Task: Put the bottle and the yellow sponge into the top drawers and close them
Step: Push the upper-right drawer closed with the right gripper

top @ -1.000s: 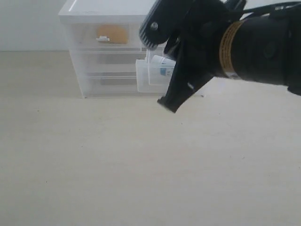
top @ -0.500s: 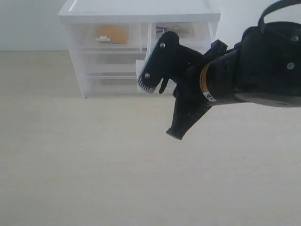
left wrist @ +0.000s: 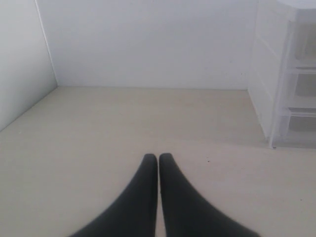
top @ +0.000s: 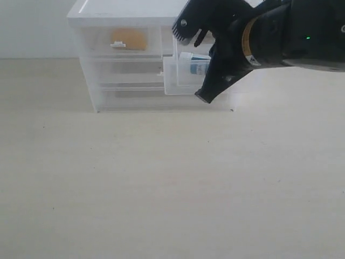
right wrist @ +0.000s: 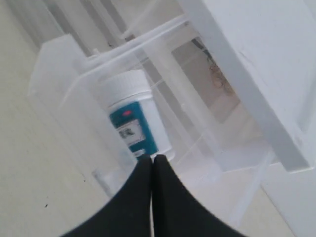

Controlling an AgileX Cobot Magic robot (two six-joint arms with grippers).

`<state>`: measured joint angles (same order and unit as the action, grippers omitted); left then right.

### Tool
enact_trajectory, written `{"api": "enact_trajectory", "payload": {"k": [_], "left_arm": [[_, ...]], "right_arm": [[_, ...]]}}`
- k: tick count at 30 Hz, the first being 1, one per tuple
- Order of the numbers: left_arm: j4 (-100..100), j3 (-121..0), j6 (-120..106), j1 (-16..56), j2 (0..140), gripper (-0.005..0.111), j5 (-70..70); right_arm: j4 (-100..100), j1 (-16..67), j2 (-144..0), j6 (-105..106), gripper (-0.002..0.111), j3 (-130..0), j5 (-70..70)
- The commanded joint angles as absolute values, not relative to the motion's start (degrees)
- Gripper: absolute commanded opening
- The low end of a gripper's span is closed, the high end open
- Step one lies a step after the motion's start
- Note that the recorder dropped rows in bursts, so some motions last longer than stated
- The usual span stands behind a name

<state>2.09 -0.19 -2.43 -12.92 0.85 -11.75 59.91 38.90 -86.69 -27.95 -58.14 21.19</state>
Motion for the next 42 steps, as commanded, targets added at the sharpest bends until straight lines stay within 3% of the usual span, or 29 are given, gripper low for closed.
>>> {"api": "enact_trajectory", "payload": {"k": [1, 5, 10, 14, 24, 42], "left_arm": [[2.49, 0.0, -1.91, -12.77, 1.07, 0.004, -11.54], [2.49, 0.0, -1.91, -12.77, 1.07, 0.004, -11.54], [2.49, 0.0, -1.91, -12.77, 1.07, 0.004, -11.54], [2.49, 0.0, -1.91, -12.77, 1.07, 0.004, -11.54], [2.49, 0.0, -1.91, -12.77, 1.07, 0.004, -11.54], [2.49, 0.0, -1.91, -12.77, 1.07, 0.004, -11.54]], "right_arm": [[60.68, 36.9, -88.42, -29.44, 0.0, -59.34, 19.21], [59.19, 37.13, -88.44, -29.77, 0.0, -60.47, 20.98], [32.1, 40.67, -79.06, -17.21, 0.0, -54.0, 19.53], [34.93, 40.27, -82.57, -15.07, 0.0, -49.34, 13.38], [35.45, 33.07, -89.38, -15.86, 0.0, -58.05, 7.19], [41.46, 31.97, -104.52, -16.27, 0.0, -77.66, 11.07]]}}
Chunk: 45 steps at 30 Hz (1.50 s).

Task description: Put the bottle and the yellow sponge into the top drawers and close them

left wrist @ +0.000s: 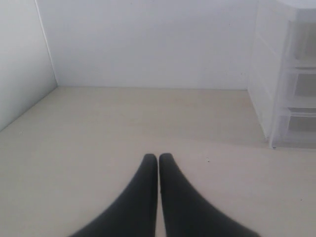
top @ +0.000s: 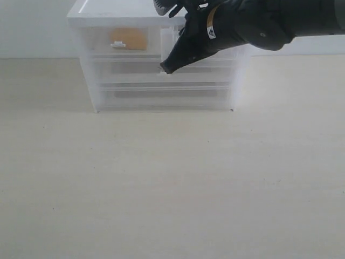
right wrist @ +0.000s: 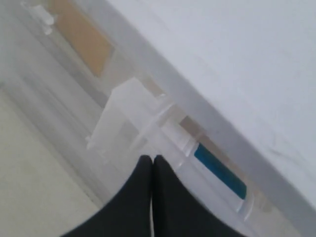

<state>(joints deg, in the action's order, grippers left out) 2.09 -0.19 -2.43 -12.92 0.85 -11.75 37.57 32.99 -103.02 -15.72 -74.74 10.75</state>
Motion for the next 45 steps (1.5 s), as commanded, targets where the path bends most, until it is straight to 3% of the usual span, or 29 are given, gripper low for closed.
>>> {"api": "enact_trajectory", "payload": {"k": [1, 14, 31, 39, 45], "left_arm": [[2.49, 0.0, -1.91, -12.77, 1.07, 0.004, -11.54], [2.49, 0.0, -1.91, -12.77, 1.07, 0.004, -11.54], [2.49, 0.0, -1.91, -12.77, 1.07, 0.004, -11.54], [2.49, 0.0, -1.91, -12.77, 1.07, 0.004, -11.54], [2.49, 0.0, -1.91, -12.77, 1.07, 0.004, -11.54]], "right_arm": [[41.46, 31.46, -105.2, -16.38, 0.0, -78.46, 10.93], [37.45, 30.46, -102.77, -23.54, 0.0, -79.03, 18.96], [35.66, 30.85, -59.65, -38.9, 0.0, -27.32, -8.31], [-3.66, 30.85, -40.7, -6.28, 0.0, -6.09, -12.74], [-10.54, 30.85, -30.62, 2.01, 0.0, 0.0, -10.69]]}}
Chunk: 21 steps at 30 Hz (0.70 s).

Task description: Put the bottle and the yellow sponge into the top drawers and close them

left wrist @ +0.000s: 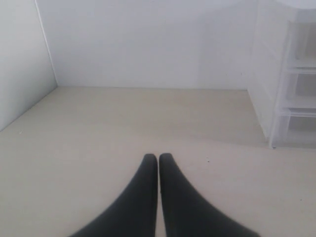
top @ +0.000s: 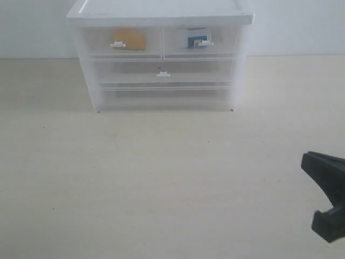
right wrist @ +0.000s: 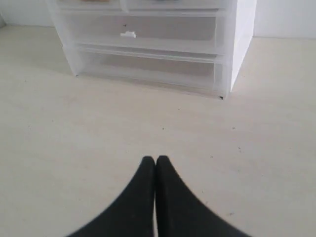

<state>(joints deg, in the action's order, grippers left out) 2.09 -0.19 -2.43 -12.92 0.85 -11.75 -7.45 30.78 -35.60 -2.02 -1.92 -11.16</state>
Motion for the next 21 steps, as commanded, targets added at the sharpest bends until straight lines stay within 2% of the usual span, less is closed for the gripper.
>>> {"api": "enact_trajectory", "payload": {"k": [1, 17, 21], "left_arm": [[2.49, 0.0, -1.91, -12.77, 1.07, 0.004, -11.54], [2.49, 0.0, -1.91, -12.77, 1.07, 0.004, -11.54], [2.49, 0.0, -1.91, -12.77, 1.07, 0.004, -11.54]], "right_arm": [[-10.54, 30.85, -29.5, 2.01, 0.0, 0.0, -10.71], [-9.89, 30.55, -22.13, -0.43, 0.0, 0.0, -8.77], [-9.89, 24.65, -14.1, 0.0, 0.0, 0.0, -5.86]]}}
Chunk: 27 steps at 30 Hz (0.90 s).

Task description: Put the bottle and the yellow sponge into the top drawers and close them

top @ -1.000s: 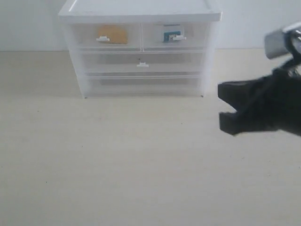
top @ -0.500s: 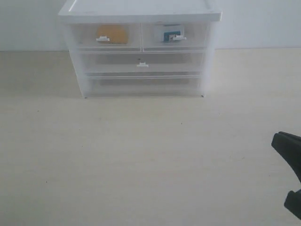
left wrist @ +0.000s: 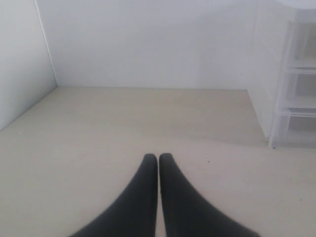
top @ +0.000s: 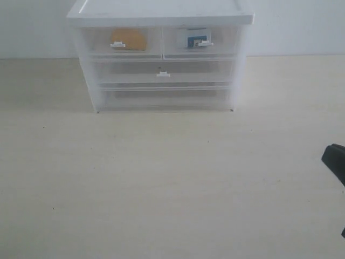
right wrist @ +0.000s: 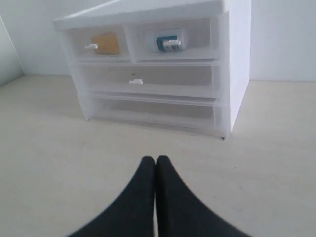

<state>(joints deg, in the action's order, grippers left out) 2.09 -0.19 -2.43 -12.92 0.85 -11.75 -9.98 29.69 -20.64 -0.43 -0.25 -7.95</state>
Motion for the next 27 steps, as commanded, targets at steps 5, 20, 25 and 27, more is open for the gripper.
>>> {"api": "enact_trajectory", "payload": {"k": [5, 20, 25, 27], "left_arm": [[2.49, 0.0, -1.91, -12.77, 1.07, 0.004, -11.54], [2.49, 0.0, -1.91, -12.77, 1.07, 0.004, -11.54], [2.49, 0.0, -1.91, -12.77, 1.07, 0.004, -11.54], [2.49, 0.0, -1.91, -12.77, 1.07, 0.004, -11.54]], "right_arm": [[-9.89, 15.39, -3.38, 0.83, 0.0, 0.0, 3.85], [-10.19, 12.48, 0.0, 1.44, 0.0, 0.0, 16.56], [-10.19, 12.48, 0.0, 1.44, 0.0, 0.0, 16.56], [-10.19, 12.48, 0.0, 1.44, 0.0, 0.0, 16.56]]}}
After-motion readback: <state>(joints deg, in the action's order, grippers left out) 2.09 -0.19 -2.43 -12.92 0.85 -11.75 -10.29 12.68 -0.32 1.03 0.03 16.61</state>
